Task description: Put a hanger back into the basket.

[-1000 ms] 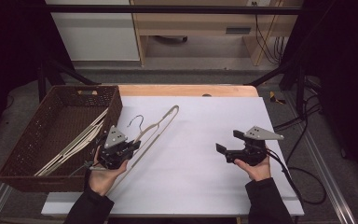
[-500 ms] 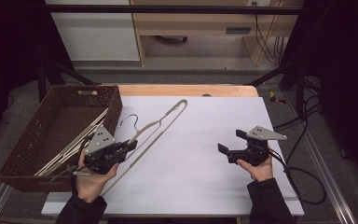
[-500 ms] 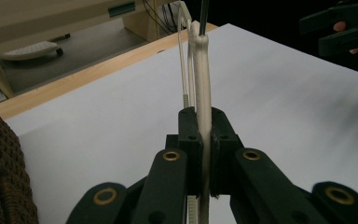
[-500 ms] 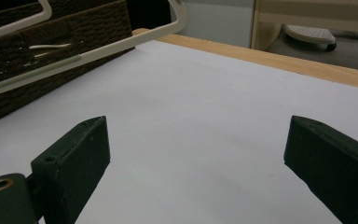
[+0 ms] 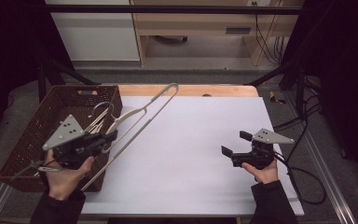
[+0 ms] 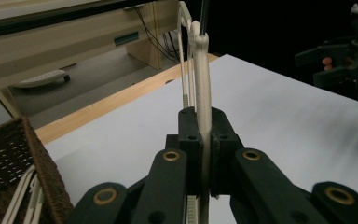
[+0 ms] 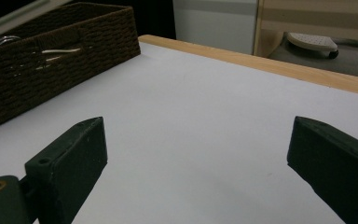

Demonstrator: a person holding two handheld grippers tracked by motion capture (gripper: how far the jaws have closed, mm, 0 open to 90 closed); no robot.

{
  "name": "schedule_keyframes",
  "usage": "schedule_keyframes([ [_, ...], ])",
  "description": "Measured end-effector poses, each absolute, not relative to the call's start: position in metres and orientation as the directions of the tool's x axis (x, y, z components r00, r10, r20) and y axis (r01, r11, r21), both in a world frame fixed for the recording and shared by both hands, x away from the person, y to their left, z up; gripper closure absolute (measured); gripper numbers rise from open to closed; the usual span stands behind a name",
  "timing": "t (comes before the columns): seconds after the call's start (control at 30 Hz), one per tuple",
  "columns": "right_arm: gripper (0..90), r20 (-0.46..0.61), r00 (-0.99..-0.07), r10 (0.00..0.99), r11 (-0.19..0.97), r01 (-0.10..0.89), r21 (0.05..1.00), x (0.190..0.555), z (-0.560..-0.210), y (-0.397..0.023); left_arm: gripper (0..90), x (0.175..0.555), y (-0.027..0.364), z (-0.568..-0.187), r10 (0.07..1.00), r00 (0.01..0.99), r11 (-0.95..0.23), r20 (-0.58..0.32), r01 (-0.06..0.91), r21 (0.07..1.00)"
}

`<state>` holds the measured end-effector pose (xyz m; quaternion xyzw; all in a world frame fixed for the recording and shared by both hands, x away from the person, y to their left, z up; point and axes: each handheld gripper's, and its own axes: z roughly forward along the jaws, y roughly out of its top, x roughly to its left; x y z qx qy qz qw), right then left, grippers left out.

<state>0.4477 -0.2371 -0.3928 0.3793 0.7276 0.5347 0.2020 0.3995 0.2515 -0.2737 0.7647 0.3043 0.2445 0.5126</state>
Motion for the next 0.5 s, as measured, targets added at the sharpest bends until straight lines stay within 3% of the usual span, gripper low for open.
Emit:
schedule_keyframes([
  [0.5,4.4,0.123,-0.609,0.784,0.121,0.345,0.931,0.441,-0.394,-0.248,85.9,0.422,0.312,-0.230,0.725,0.683,-0.282,0.090,0.175,0.943],
])
